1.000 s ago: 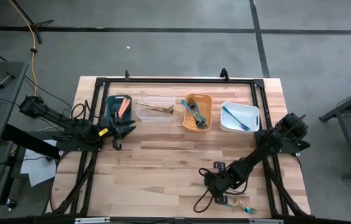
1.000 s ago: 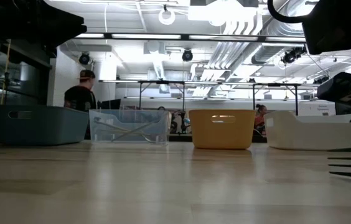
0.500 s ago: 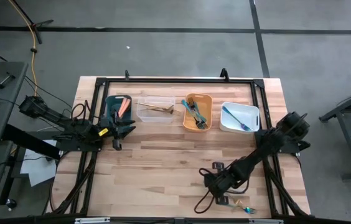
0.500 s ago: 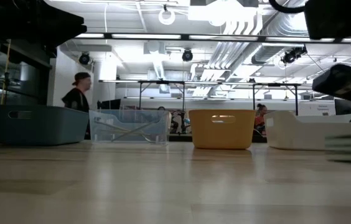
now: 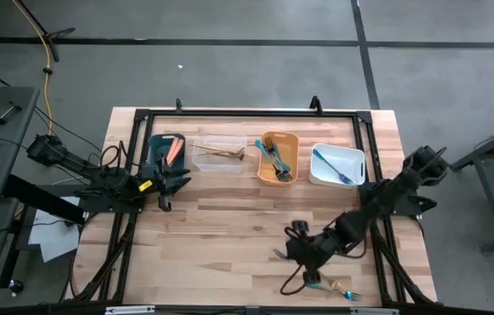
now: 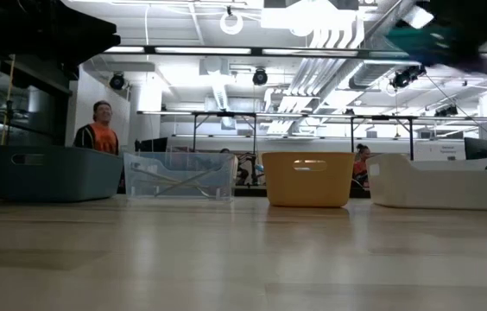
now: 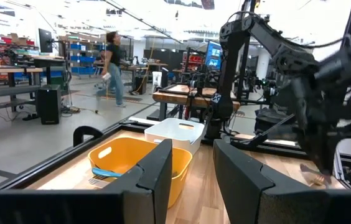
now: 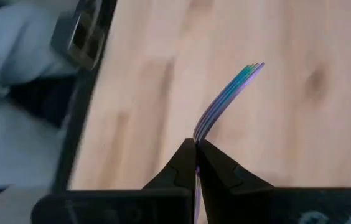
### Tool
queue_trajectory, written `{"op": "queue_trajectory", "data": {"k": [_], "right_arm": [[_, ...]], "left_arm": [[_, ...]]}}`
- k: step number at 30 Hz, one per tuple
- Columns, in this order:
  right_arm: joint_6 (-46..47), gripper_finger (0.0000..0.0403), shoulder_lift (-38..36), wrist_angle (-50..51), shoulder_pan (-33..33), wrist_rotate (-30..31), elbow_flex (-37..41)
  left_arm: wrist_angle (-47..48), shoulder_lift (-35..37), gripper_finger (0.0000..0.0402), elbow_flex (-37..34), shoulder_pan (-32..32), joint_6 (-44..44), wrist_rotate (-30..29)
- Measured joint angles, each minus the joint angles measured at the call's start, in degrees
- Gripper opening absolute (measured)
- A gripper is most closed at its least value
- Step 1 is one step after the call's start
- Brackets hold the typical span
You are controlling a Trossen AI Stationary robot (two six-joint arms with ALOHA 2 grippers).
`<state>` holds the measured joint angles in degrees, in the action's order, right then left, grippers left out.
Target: Sort silverware by color (type)
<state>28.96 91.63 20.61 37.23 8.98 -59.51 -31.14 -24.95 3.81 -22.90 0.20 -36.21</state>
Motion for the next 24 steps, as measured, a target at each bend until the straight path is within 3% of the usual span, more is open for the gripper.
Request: {"op": "queue_trajectory", "data": {"k": [6,9,14,18,24], "right_arm": [[-13.94,0.0,-2.39,-7.06,-4.63,11.0,0.03],[-20.46,0.0,-2.58,-13.01,-8.44,11.39,1.46],[-26.32,0.0,-2.58,-25.84,-15.44,5.85,6.65],[-30.43,0.0,-2.54,-42.28,-19.22,5.27,13.06],[-35.82,0.0,-2.51,-74.83,-22.27,4.93,23.82]], "left_arm": [[-0.92,0.0,0.0111,0.0,-0.01,-0.01,0.0],[-2.05,0.0,0.0111,0.0,0.01,-0.01,0.69],[-2.23,0.0,0.0111,0.0,-0.01,-0.01,2.69],[-2.61,0.0,0.0111,0.0,-0.01,0.53,2.67],[-5.67,0.0,0.0111,0.02,-0.01,3.14,2.67]]}}
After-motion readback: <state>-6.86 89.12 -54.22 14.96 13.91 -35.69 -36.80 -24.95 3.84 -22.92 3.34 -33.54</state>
